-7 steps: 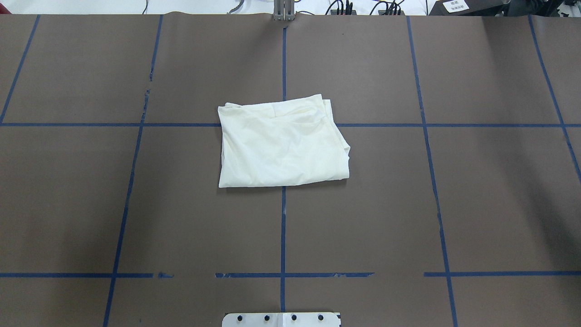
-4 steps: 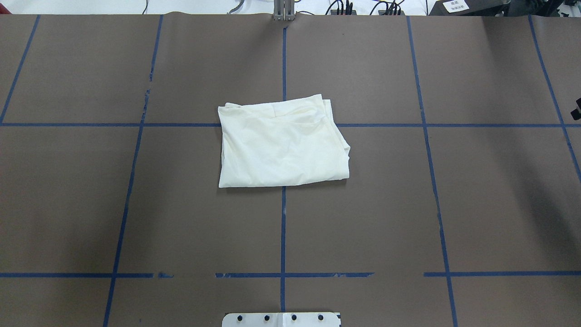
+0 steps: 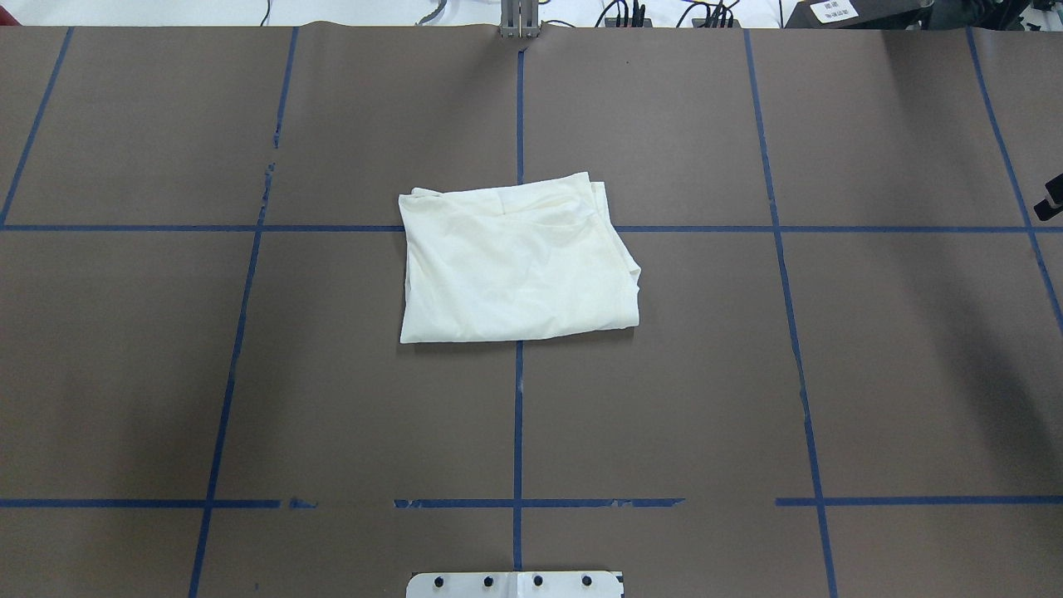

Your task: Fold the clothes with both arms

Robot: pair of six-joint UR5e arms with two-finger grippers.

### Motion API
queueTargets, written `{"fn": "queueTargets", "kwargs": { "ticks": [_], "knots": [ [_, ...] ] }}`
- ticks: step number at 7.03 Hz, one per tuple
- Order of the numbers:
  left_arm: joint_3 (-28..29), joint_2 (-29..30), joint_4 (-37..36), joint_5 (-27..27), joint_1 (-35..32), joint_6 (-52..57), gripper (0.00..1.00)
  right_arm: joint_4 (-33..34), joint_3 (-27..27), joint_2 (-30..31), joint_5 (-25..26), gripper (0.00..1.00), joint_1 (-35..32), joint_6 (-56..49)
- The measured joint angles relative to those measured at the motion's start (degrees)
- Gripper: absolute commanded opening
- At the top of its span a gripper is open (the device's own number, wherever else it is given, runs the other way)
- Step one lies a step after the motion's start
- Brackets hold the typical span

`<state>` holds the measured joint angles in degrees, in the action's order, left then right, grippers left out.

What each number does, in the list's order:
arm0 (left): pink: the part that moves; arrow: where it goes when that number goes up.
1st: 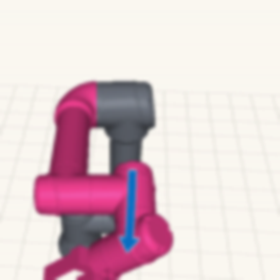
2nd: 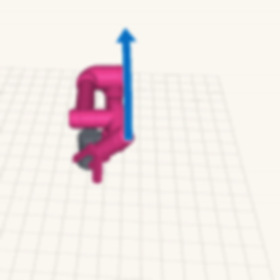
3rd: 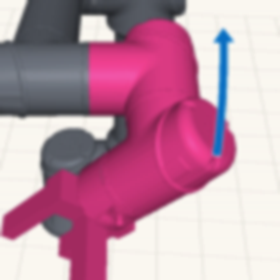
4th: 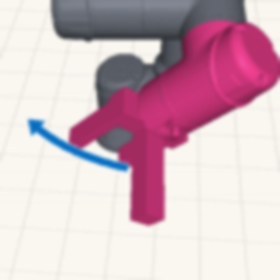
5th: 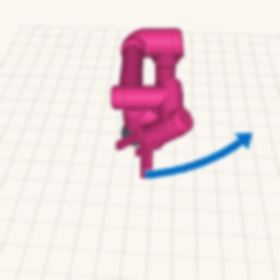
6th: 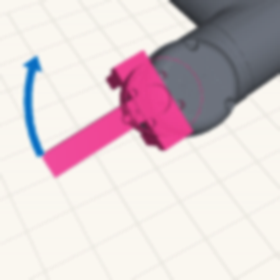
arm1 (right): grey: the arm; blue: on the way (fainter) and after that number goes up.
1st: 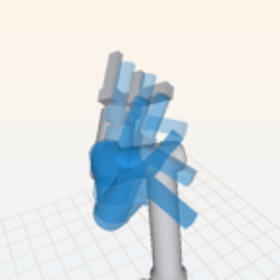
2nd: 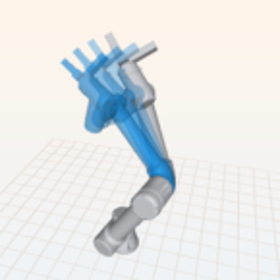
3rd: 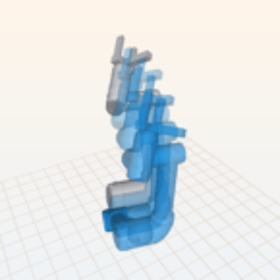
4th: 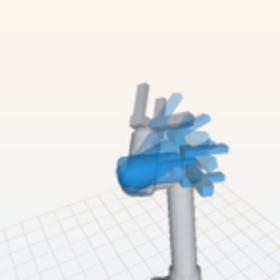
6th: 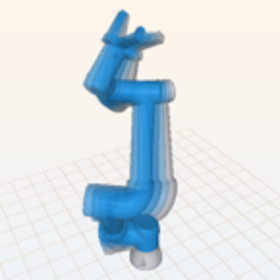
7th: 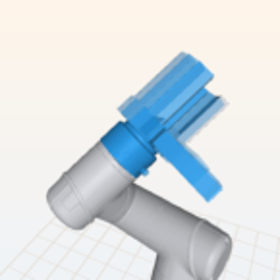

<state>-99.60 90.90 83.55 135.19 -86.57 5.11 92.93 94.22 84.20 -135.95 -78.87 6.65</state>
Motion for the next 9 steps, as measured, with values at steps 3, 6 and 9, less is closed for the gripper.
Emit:
{"fn": "queueTargets", "kwargs": {
  "ticks": [3, 6, 9],
  "knots": [
    [5.7, 3.71, 0.76, 0.13, -0.18, 0.55, 1.0, -0.03, 0.65, 1.3, -1.28, 1.0, 0.03, -0.22],
    [5.6, 3.49, 0.71, 0.16, -0.37, 0.6, 1.0, -0.03, 1.74, 2.99, -1.35, 1.0, 0.03, -0.47],
    [5.56, 2.84, 0.89, 0.24, -0.36, 0.6, 1.0, -0.03, 3.68, 4.53, -1.44, 1.0, 0.03, -0.42]
  ]
}}
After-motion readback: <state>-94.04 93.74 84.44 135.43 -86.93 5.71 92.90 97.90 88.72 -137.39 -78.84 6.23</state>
